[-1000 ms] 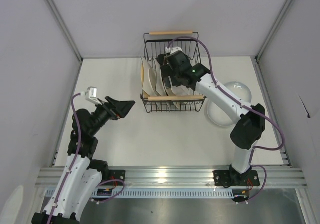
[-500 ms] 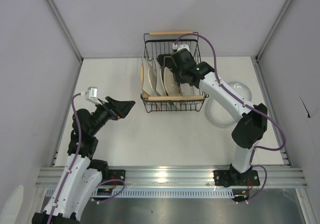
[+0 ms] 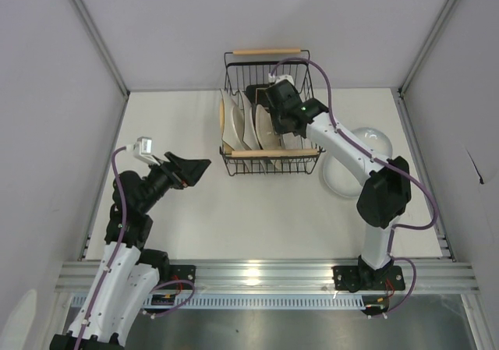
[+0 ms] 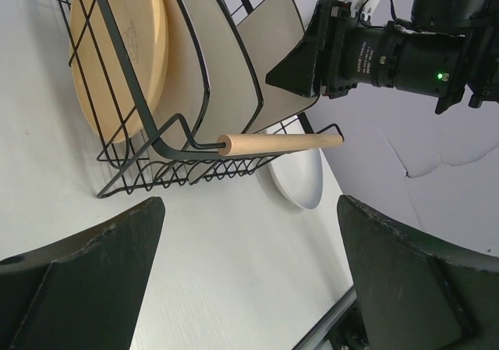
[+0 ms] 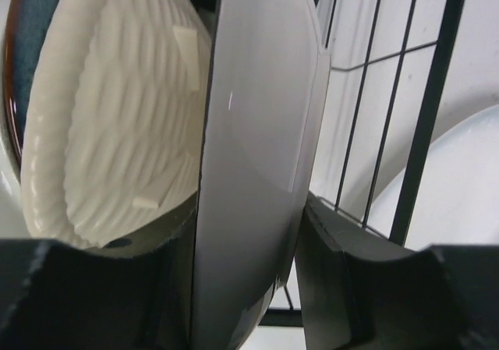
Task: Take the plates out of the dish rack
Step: Grab a plate with the right arm
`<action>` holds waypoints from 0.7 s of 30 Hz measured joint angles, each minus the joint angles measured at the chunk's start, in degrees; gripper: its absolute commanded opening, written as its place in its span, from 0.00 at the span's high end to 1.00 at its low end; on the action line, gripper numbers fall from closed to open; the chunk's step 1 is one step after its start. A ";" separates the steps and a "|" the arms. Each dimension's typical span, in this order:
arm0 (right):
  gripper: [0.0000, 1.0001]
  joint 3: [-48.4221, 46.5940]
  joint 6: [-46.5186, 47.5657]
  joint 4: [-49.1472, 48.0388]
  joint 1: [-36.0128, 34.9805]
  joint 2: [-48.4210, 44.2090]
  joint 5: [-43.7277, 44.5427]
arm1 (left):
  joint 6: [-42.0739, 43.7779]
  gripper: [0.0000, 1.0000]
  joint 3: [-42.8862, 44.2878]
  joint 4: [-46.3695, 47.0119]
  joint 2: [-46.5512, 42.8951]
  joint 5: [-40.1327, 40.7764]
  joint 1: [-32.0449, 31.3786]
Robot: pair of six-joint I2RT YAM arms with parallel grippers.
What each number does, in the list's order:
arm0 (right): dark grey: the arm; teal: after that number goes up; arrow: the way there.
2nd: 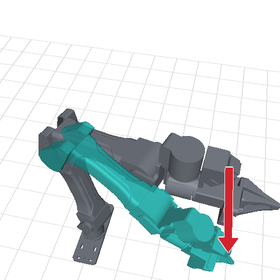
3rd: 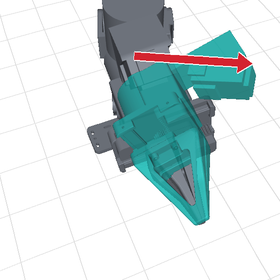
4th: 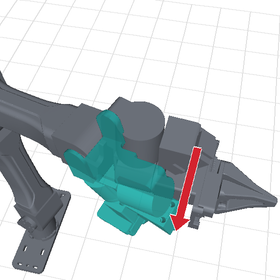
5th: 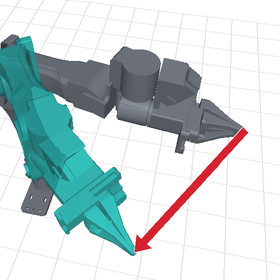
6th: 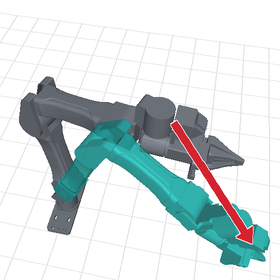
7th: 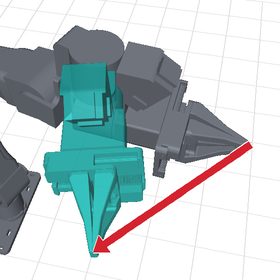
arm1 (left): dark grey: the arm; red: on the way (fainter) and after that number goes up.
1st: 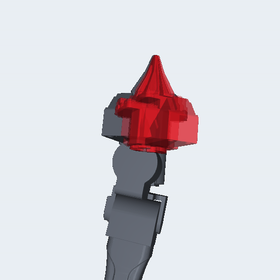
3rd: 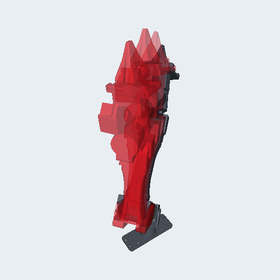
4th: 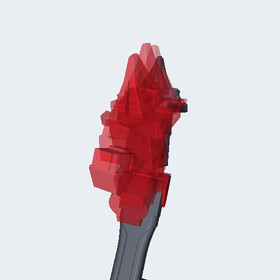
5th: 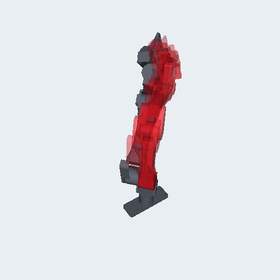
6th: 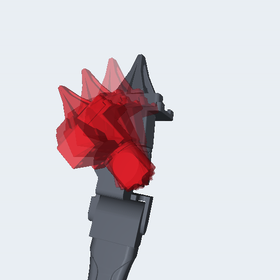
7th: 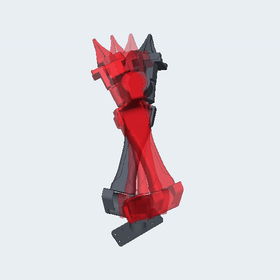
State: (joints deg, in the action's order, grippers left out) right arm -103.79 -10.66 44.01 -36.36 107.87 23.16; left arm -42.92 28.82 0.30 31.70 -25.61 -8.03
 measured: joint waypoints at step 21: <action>1.00 -0.24 1.31 -0.87 1.11 -1.44 9.92 | 0.90 0.00 0.00 -1.55 -0.59 0.98 0.00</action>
State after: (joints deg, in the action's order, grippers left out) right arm -104.03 -9.34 43.13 -35.24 106.43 33.08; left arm -42.02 28.82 -1.26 31.11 -24.62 -8.03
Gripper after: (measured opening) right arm 0.385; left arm 0.995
